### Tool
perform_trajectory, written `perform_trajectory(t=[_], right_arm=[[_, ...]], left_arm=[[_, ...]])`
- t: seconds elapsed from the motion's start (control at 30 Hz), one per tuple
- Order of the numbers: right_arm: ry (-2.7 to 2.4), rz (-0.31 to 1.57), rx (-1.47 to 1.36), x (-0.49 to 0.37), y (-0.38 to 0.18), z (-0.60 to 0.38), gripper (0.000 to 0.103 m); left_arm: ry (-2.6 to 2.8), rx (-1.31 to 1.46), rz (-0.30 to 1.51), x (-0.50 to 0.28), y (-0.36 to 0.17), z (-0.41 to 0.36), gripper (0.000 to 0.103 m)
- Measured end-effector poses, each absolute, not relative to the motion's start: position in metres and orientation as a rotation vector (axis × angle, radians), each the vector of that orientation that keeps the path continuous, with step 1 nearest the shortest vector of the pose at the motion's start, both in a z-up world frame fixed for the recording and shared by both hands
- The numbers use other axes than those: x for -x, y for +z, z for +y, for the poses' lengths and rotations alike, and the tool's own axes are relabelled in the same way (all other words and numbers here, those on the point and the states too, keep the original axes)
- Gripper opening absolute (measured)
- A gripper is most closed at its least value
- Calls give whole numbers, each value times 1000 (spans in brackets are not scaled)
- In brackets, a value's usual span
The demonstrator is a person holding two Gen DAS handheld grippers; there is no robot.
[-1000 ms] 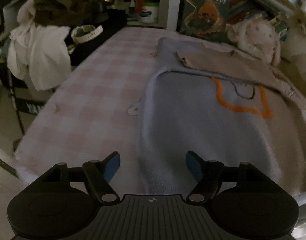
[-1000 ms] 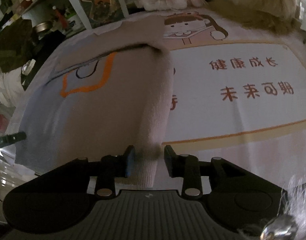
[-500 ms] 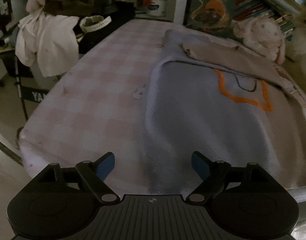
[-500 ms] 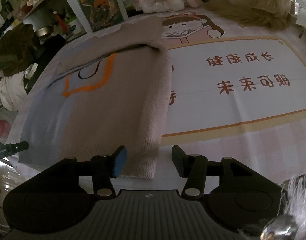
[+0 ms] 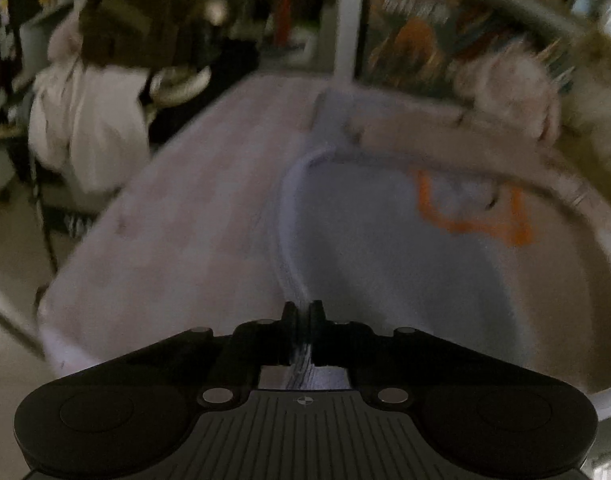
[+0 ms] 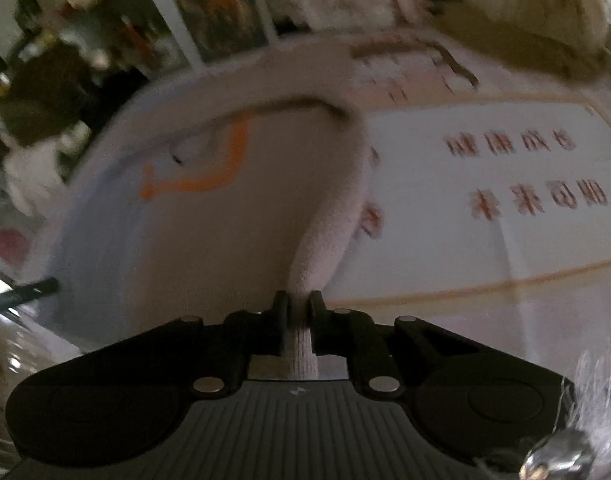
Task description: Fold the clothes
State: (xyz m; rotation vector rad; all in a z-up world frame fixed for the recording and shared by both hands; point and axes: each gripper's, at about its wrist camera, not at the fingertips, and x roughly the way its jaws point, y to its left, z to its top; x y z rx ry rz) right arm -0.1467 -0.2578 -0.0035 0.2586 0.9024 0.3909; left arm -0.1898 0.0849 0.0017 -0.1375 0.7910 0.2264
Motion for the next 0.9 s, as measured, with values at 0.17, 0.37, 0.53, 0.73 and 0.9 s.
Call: perform_trajectory(t=[0.17,0.37,0.53,0.73,0.9], right_arm=[[390,942,-246,140,-3,-253,10],[350,995,-279,138,-14,-257,20],[345,1014,-307,137,-19,-259,27],[344,1025,-322,136,-21,-260,12],[341,1027,-348,142,-21,-266,11]], left_arm=[[238,194,857,186,-6,97,7],[236,262,908,191,-17,110,15],[195,329,896,191,-18,113,39],[201,261,890,188,-20,103,13],[182,358,905,196,-19,116,4]])
